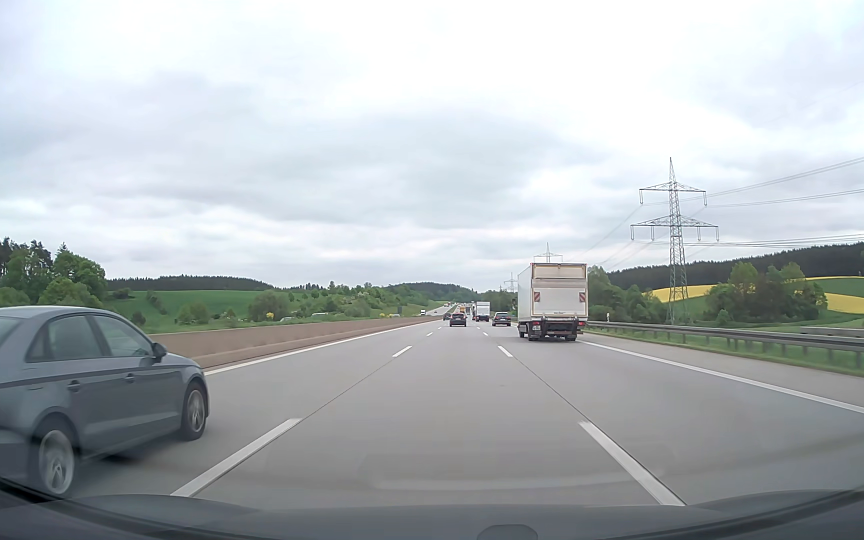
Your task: Follow the waypoints while adhering to traffic rules and regulations
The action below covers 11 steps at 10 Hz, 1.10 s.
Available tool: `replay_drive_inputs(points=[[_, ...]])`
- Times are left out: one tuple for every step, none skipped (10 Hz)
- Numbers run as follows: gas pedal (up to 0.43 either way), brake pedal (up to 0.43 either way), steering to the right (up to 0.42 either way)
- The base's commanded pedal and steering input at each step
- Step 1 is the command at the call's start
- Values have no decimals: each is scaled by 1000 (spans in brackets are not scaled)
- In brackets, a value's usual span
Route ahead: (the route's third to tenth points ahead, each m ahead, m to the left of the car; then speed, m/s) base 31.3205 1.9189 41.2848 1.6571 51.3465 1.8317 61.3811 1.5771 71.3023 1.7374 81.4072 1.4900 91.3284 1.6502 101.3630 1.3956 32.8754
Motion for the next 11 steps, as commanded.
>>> replay_drive_inputs(points=[[228, 0, -1], [228, 0, -1], [240, 0, -1], [248, 0, -1], [248, 0, -1], [248, 0, -1], [248, 0, -1], [248, 0, -1], [248, 0, -1], [248, 0, -1], [248, 0, -1]])
